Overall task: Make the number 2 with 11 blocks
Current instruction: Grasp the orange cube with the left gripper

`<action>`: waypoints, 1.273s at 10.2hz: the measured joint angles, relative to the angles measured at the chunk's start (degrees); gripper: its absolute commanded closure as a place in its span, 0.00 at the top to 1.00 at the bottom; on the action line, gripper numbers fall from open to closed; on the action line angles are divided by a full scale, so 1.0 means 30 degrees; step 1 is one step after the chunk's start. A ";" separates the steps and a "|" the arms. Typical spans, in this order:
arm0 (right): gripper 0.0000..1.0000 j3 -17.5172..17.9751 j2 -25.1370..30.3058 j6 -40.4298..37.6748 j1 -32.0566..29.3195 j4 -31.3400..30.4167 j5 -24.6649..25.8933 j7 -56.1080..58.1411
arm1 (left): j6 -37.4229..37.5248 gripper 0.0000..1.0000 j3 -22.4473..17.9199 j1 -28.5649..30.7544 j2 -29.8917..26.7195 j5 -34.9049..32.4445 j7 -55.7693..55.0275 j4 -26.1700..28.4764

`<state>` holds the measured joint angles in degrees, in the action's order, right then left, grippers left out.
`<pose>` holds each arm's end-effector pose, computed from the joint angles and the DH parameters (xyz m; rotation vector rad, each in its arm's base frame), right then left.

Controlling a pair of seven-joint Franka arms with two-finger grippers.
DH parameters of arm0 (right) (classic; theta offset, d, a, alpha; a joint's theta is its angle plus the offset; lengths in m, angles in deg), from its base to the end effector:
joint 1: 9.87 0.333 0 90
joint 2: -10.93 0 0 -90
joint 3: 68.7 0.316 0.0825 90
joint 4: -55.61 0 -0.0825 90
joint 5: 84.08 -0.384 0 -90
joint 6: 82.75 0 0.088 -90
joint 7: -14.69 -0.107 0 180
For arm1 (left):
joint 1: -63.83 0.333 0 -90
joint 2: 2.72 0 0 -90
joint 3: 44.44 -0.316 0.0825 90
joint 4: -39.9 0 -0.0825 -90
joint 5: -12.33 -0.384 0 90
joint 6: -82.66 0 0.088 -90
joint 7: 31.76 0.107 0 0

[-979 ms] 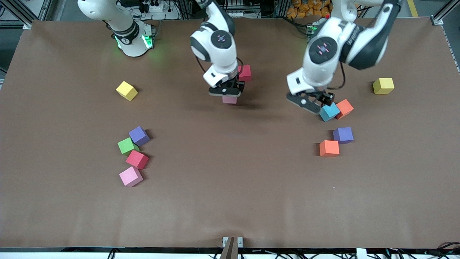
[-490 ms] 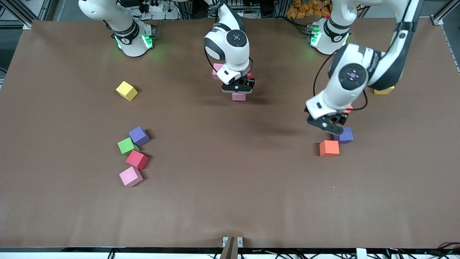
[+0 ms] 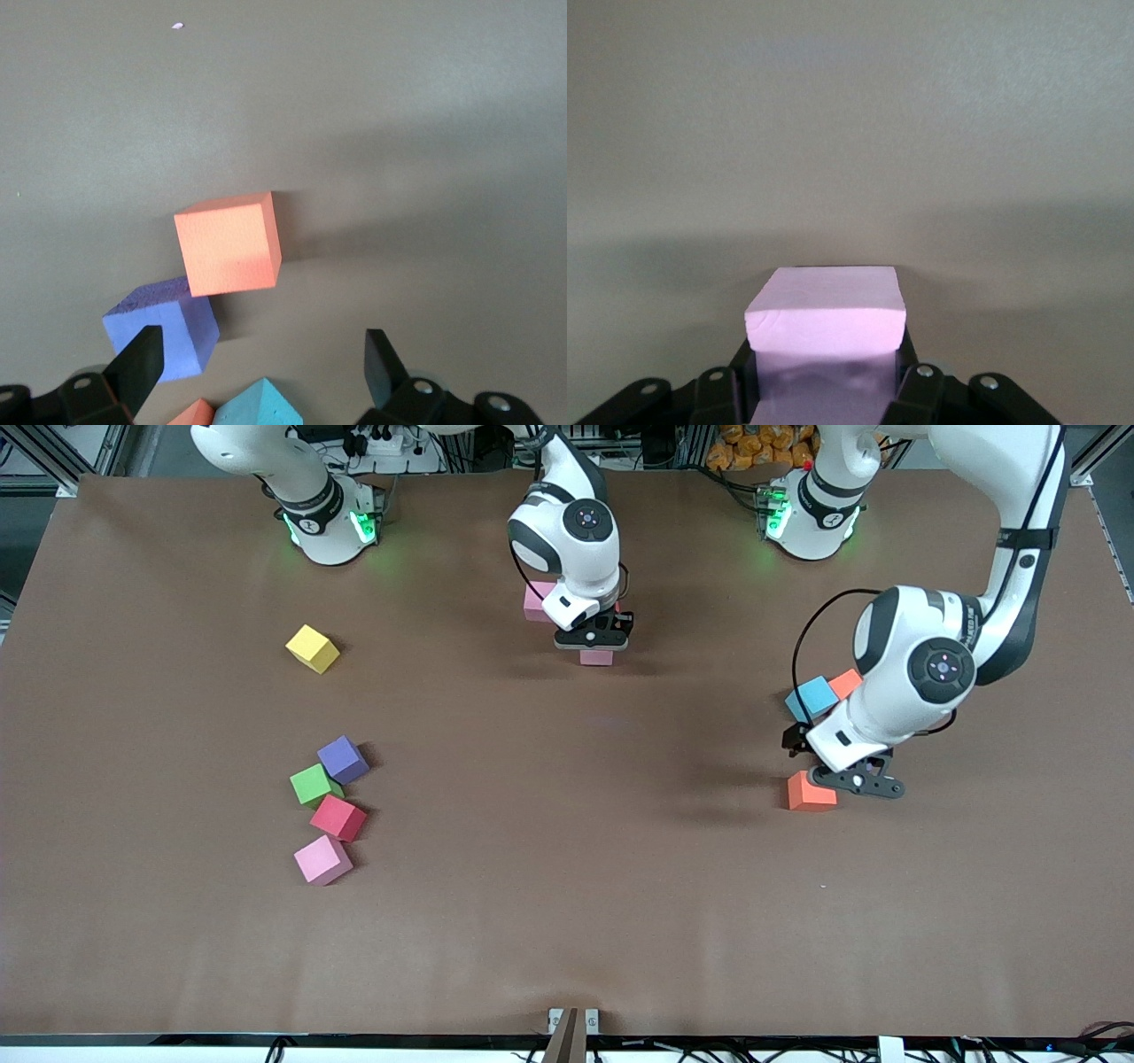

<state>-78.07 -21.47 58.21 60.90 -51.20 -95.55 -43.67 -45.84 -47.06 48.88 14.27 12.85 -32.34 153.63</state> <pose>0.3032 0.5685 0.2188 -3.0814 0.1129 0.0234 0.5858 -0.1293 0.3130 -3.1146 0.3141 0.0586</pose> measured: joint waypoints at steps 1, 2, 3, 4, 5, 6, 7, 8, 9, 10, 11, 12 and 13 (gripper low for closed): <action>0.22 0.0130 -0.0087 -0.0027 -0.0013 0.0001 0.0000 0.0000 | -0.0020 1.00 -0.0208 -0.0018 0.0657 0.0064 -0.0081 -0.0642; 0.22 0.0267 -0.0157 -0.0036 -0.0015 0.0002 0.0000 -0.0013 | -0.0022 1.00 -0.0484 -0.0016 0.1214 0.0104 -0.0120 -0.1143; 0.21 0.0350 -0.0182 -0.0035 -0.0018 0.0007 0.0000 -0.0053 | -0.0108 1.00 -0.0758 -0.0012 0.1639 0.0174 -0.0120 -0.1441; 0.21 0.0417 -0.0182 -0.0055 -0.0032 0.0013 0.0000 -0.0081 | -0.0405 1.00 -0.0998 -0.0020 0.1924 0.0205 -0.0120 -0.1548; 0.21 0.0511 -0.0180 -0.0095 -0.0036 0.0026 0.0000 -0.0195 | -0.0779 1.00 -0.1149 -0.0051 0.2166 0.0283 -0.0127 -0.1561; 0.21 0.0600 -0.0180 -0.0143 -0.0040 0.0044 0.0000 -0.0323 | -0.0971 1.00 -0.1179 -0.0106 0.2374 0.0516 -0.0195 -0.1573; 0.21 0.0698 -0.0179 -0.0180 -0.0041 0.0060 0.0001 -0.0471 | -0.1184 1.00 -0.1234 -0.0177 0.2647 0.0933 -0.0267 -0.1574; 0.21 0.0766 -0.0180 -0.0204 -0.0041 0.0067 0.0001 -0.0605 | -0.1432 1.00 -0.1369 -0.0202 0.2922 0.1288 -0.0267 -0.1577; 0.21 0.0826 -0.0179 -0.0221 -0.0043 0.0069 0.0001 -0.0626 | -0.1589 1.00 -0.1496 -0.0201 0.3188 0.1390 -0.0267 -0.1576; 0.21 0.0889 -0.0179 -0.0237 -0.0042 0.0072 0.0001 -0.0632 | -0.1802 1.00 -0.1568 -0.0201 0.3435 0.1396 -0.0267 -0.1576; 0.21 0.0932 -0.0177 -0.0261 -0.0043 0.0074 0.0001 -0.0633 | -0.1983 1.00 -0.1580 -0.0201 0.3637 0.1396 -0.0267 -0.1575; 0.21 0.0976 -0.0177 -0.0302 -0.0043 0.0079 0.0001 -0.0633 | -0.2056 1.00 -0.1580 -0.0203 0.3776 0.1396 -0.0267 -0.1576; 0.21 0.1017 -0.0177 -0.0321 -0.0043 0.0079 0.0002 -0.0633 | -0.2066 1.00 -0.1580 -0.0206 0.3881 0.1396 -0.0267 -0.1576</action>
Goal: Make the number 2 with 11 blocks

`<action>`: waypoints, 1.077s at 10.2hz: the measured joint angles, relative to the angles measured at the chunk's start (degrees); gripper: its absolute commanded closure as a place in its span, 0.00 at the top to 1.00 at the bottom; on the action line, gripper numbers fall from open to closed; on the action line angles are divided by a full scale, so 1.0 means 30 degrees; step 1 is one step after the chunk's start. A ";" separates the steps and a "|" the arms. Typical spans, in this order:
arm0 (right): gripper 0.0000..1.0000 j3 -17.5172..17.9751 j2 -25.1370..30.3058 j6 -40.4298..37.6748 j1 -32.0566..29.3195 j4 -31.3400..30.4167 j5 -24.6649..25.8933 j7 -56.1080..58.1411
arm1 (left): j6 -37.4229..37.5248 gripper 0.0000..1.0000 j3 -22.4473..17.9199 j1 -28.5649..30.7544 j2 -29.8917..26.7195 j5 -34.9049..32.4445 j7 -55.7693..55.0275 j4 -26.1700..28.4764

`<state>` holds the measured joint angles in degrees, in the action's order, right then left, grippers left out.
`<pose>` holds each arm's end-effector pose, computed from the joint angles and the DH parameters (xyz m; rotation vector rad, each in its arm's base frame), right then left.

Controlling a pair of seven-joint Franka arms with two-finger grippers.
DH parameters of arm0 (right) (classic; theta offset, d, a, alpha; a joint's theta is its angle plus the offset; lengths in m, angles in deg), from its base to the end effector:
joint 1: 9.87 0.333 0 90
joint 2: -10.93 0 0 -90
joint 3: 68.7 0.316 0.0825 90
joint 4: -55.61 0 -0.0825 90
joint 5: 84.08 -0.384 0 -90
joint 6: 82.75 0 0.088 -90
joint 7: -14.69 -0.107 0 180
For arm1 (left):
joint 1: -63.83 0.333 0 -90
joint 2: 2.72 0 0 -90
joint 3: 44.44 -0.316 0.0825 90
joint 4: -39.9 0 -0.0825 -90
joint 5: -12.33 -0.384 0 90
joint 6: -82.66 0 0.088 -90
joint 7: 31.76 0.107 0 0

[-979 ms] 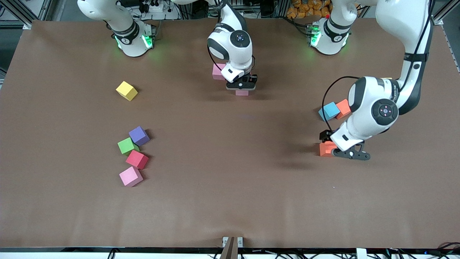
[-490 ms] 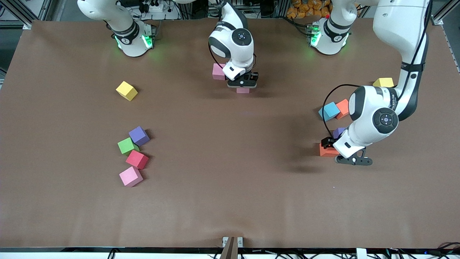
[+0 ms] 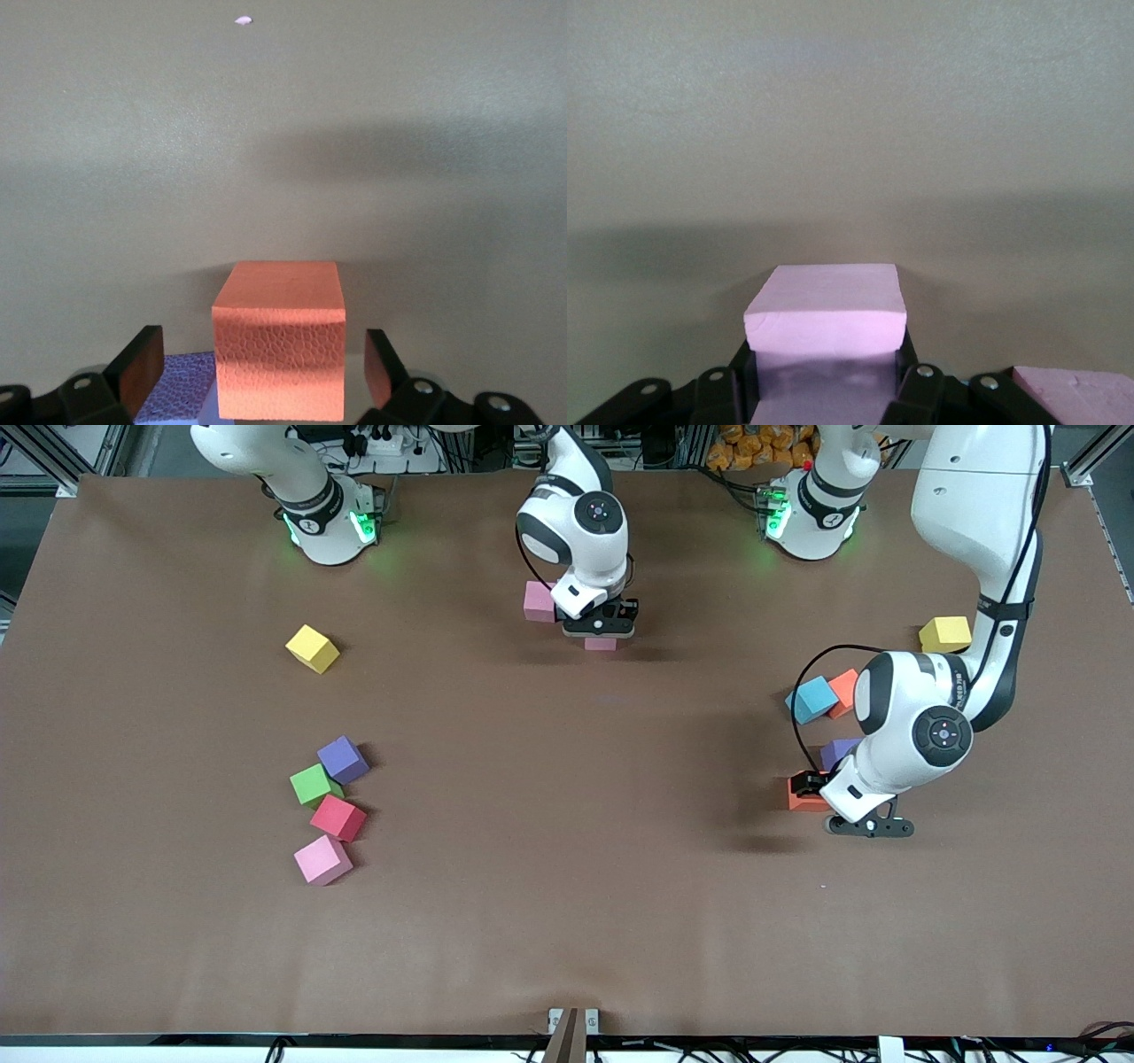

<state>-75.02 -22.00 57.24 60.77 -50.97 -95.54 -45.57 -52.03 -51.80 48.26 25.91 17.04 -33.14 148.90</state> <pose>0.2745 0.5808 0.2107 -3.0931 0.0984 0.0848 0.6192 -0.0942 0.2337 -3.1301 0.1161 0.0711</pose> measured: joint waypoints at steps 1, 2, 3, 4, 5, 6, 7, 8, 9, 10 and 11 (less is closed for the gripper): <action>0.22 0.0019 0.0000 -0.0008 0.0000 0.0000 0.0000 0.0000 | -0.0007 1.00 0.0000 -0.0001 0.0092 0.0000 0.0000 0.0003; 0.45 0.0022 0.0000 -0.0009 0.0000 0.0001 0.0000 -0.0001 | -0.0018 1.00 -0.0001 -0.0003 0.0214 0.0000 0.0000 0.0004; 0.97 0.0024 0.0000 -0.0010 -0.0002 0.0004 0.0000 -0.0122 | -0.0074 1.00 -0.0001 -0.0010 0.0417 0.0000 0.0000 0.0006; 1.00 0.0033 -0.0001 -0.0010 -0.0002 0.0007 0.0000 -0.0492 | -0.0195 1.00 0.0000 -0.0016 0.0669 0.0000 0.0000 0.0007; 1.00 0.0094 -0.0063 -0.0041 -0.0001 0.0003 -0.0002 -0.0885 | -0.0297 0.99 -0.0001 -0.0018 0.0865 0.0000 0.0000 0.0006; 1.00 0.0202 -0.0238 -0.0056 0.0001 0.0001 -0.0002 -0.1256 | -0.0375 0.80 0.0000 -0.0019 0.1020 0.0000 0.0000 0.0006; 1.00 0.0231 -0.0344 -0.0050 0.0000 0.0001 -0.0002 -0.1440 | -0.0408 0.57 0.0000 -0.0020 0.1082 0.0000 0.0000 0.0006; 1.00 0.0232 -0.0365 -0.0043 -0.0017 0.0002 -0.0003 -0.1471 | -0.0421 0.47 0.0000 -0.0023 0.1080 0.0000 0.0012 -0.0002; 1.00 0.0235 -0.0364 -0.0030 -0.0090 0.0042 -0.0003 -0.1473 | -0.0429 0.41 0.0000 -0.0042 0.1081 0.0000 0.0100 -0.0009; 1.00 0.0234 -0.0360 -0.0019 -0.0254 0.0135 -0.0003 -0.1473 | -0.0433 0.39 -0.0003 -0.0092 0.1076 0.0000 0.0200 -0.0040; 1.00 0.0234 -0.0339 -0.0013 -0.0479 0.0256 -0.0003 -0.1468 | -0.0433 0.39 -0.0002 -0.0162 0.1077 0.0000 0.0235 -0.0061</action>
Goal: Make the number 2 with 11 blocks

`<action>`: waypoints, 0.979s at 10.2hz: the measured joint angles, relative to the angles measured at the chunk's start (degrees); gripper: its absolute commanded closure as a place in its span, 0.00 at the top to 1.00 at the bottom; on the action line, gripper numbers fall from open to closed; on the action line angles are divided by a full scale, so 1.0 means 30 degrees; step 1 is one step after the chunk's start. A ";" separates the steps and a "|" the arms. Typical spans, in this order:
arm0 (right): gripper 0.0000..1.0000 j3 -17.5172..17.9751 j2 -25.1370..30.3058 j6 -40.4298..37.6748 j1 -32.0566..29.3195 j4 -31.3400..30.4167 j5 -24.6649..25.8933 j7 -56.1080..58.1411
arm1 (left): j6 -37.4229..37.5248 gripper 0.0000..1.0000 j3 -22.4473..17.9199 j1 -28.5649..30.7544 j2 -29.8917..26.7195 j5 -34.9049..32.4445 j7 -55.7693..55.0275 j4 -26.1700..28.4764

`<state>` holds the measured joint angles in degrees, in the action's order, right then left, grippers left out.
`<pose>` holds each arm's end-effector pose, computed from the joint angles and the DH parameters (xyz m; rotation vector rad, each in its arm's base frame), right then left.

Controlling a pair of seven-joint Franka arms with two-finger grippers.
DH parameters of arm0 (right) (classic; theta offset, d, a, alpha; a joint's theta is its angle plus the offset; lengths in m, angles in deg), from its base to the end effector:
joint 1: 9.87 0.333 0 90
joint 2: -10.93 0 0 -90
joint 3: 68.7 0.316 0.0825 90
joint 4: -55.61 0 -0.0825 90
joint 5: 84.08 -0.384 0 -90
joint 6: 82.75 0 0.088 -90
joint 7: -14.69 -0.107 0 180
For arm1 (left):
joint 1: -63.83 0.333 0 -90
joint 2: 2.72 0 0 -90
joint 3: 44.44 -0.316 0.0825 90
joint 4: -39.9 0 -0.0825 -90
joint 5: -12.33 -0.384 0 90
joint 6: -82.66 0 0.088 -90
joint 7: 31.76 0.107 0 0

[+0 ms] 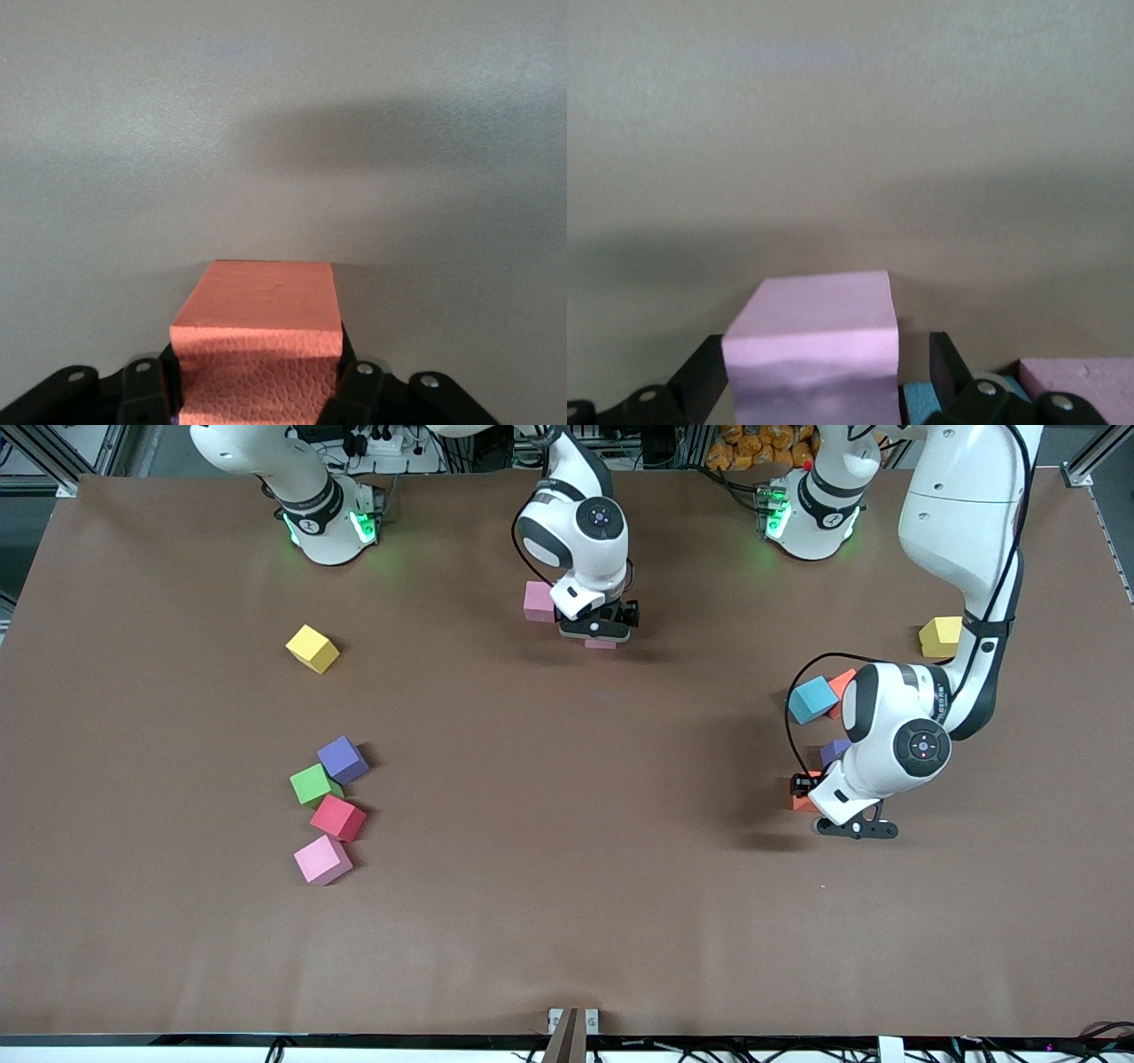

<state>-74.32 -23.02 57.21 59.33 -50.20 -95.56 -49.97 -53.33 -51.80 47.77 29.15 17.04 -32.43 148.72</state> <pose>0.2833 0.5791 0.2042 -3.0898 0.2400 0.0980 0.6157 -0.0982 0.2017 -3.1161 0.1487 0.1165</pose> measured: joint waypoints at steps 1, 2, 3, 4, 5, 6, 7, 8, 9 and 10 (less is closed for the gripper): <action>1.00 0.0002 0.0067 0.0001 -0.0208 0.0148 0.0000 0.0022 | -0.0009 0.39 0.0000 -0.0084 -0.0002 0.0000 0.0012 -0.0041; 1.00 0.0000 0.0200 0.0000 -0.0395 0.0231 0.0001 0.0145 | -0.0017 0.39 0.0001 -0.0199 -0.0042 0.0000 0.0015 -0.0162; 1.00 0.0000 0.0318 -0.0052 -0.0548 0.0304 0.0002 0.0423 | -0.0009 0.39 0.0005 -0.0473 -0.0186 0.0000 0.0004 -0.0295; 1.00 -0.0001 0.0460 -0.0261 -0.0715 0.0354 0.0002 0.0802 | 0.0070 0.39 0.0009 -0.0870 -0.0419 0.0001 -0.0310 -0.0351; 1.00 -0.0013 0.0723 -0.0664 -0.1033 0.0375 0.0011 0.1410 | 0.0263 0.39 0.0032 -0.1259 -0.0691 0.0001 -0.0897 -0.0350; 1.00 -0.0028 0.1090 -0.1213 -0.1625 0.0408 0.0017 0.2386 | 0.0642 0.40 0.0163 -0.1585 -0.0932 0.0003 -0.1599 -0.0350; 1.00 -0.0038 0.1568 -0.1981 -0.2513 0.0452 0.0020 0.3595 | 0.1218 0.40 0.0487 -0.1770 -0.1124 0.0005 -0.2410 -0.0344; 1.00 -0.0028 0.2129 -0.2693 -0.3694 0.0491 0.0022 0.5027 | 0.1650 0.40 0.0977 -0.1854 -0.1246 0.0006 -0.3169 -0.0336; 1.00 -0.0026 0.2679 -0.3381 -0.4958 0.0526 0.0030 0.6442 | 0.1882 0.39 0.1448 -0.1900 -0.1327 0.0006 -0.3754 -0.0323; 1.00 -0.0023 0.3143 -0.4063 -0.6145 0.0565 0.0173 0.7604 | 0.1986 0.38 0.1952 -0.1915 -0.1390 0.0014 -0.4448 -0.0269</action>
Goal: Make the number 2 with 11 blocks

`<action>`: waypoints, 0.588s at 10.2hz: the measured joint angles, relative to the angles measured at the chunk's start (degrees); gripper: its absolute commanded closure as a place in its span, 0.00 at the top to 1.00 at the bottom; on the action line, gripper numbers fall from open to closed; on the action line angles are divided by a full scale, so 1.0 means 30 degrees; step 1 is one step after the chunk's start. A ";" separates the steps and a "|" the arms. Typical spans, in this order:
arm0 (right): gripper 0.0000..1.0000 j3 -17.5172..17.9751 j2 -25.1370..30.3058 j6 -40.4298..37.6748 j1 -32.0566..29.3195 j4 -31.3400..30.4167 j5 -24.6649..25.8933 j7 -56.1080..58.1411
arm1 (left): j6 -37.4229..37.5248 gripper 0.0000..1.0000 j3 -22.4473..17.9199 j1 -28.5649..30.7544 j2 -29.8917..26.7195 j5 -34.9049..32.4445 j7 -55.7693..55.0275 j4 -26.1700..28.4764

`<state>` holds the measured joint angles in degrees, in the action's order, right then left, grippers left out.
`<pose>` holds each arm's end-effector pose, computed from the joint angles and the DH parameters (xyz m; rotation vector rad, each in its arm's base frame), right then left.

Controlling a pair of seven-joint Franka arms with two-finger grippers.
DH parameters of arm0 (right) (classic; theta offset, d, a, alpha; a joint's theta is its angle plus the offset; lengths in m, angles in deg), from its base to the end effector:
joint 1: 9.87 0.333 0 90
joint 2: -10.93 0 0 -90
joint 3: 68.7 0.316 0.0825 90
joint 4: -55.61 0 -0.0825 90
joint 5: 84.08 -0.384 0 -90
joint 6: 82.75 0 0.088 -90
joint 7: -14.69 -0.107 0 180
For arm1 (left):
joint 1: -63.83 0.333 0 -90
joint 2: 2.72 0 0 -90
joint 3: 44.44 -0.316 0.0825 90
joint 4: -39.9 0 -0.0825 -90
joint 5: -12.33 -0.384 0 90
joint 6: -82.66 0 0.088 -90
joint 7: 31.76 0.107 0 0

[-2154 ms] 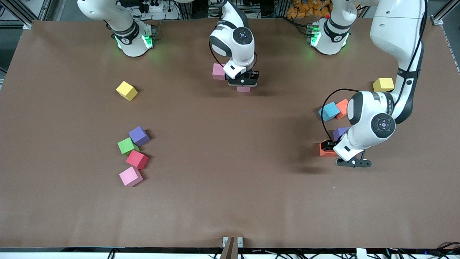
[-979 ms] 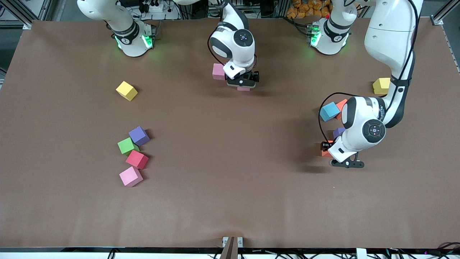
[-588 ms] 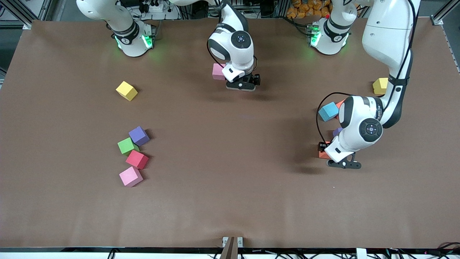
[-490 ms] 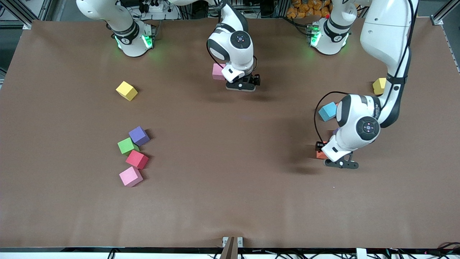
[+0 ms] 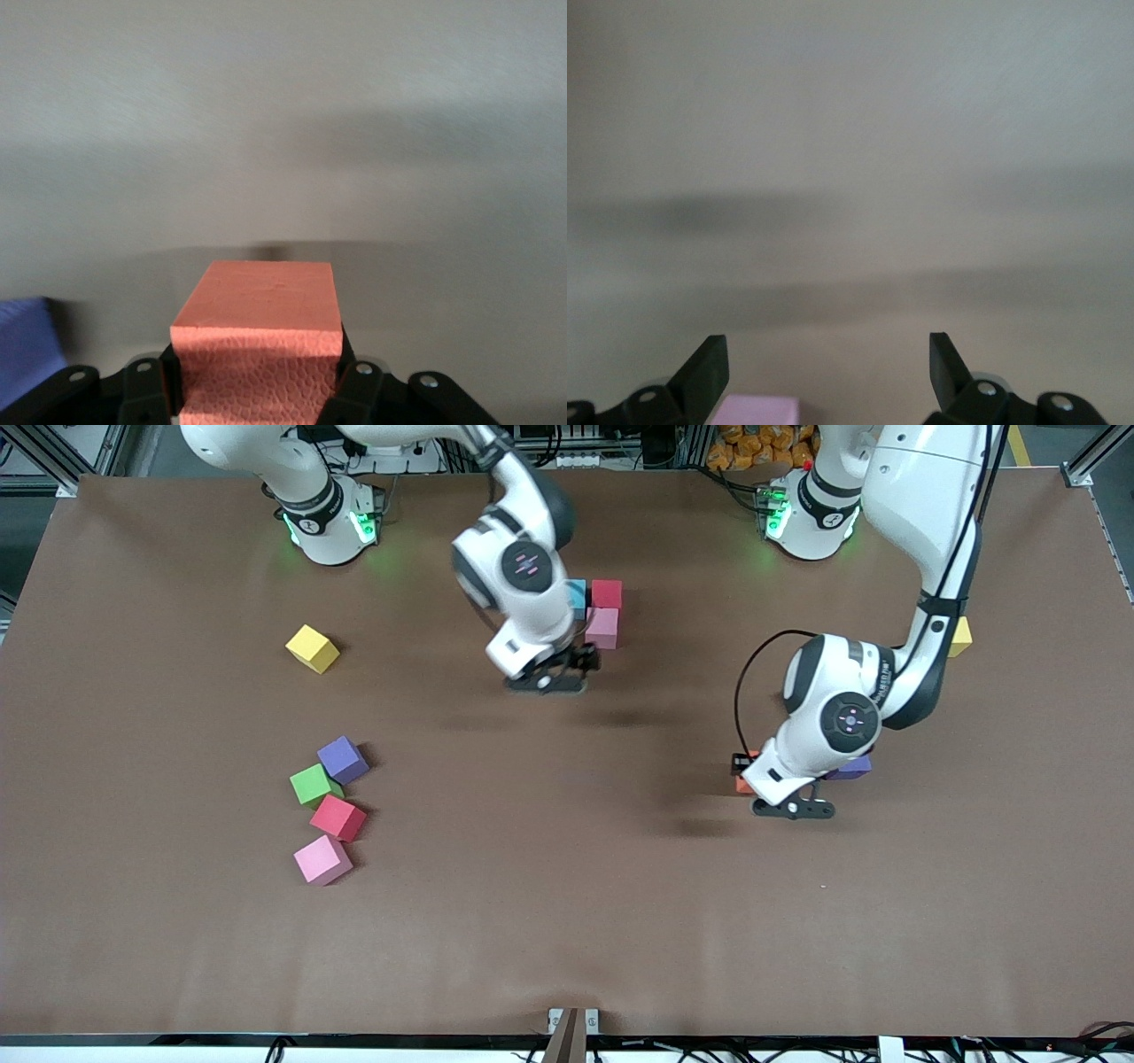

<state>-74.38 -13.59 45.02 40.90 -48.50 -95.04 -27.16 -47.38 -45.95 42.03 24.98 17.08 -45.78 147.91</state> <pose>0.4476 0.4637 0.3041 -3.0662 0.0813 0.1279 0.5845 -0.2191 0.2421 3.1186 -0.0864 -0.1692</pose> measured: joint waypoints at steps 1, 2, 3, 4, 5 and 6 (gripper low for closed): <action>1.00 0.0005 0.0294 -0.0589 -0.0989 0.0102 0.0740 0.0882 | 0.0072 0.38 0.0632 -0.0002 -0.0121 0.0014 -0.1048 0.0074; 1.00 0.0018 0.0459 -0.1310 -0.1894 0.0396 0.2066 0.1585 | 0.0312 0.38 0.1473 -0.0018 -0.0317 0.0016 -0.2390 0.0108; 1.00 0.0028 0.0529 -0.2116 -0.2729 0.0722 0.2798 0.2475 | 0.0577 0.38 0.2320 -0.0043 -0.0551 0.0019 -0.3660 0.0129; 1.00 0.0022 0.0596 -0.2705 -0.3631 0.0974 0.3008 0.3780 | 0.0716 0.38 0.3244 -0.0066 -0.0797 0.0019 -0.5038 0.0164; 1.00 0.0018 0.0678 -0.2913 -0.4549 0.1085 0.3037 0.5410 | 0.0770 0.38 0.4189 -0.0123 -0.0968 0.0019 -0.6423 0.0208; 1.00 0.0010 0.0777 -0.3114 -0.5394 0.1100 0.3043 0.7173 | 0.0796 0.38 0.5006 -0.0290 -0.1047 -0.0004 -0.7582 0.0258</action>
<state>-74.35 -11.25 35.67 24.72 -45.21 -85.91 -5.64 -44.99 -30.93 41.16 21.83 17.07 -68.52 148.68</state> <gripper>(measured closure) 0.000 0.401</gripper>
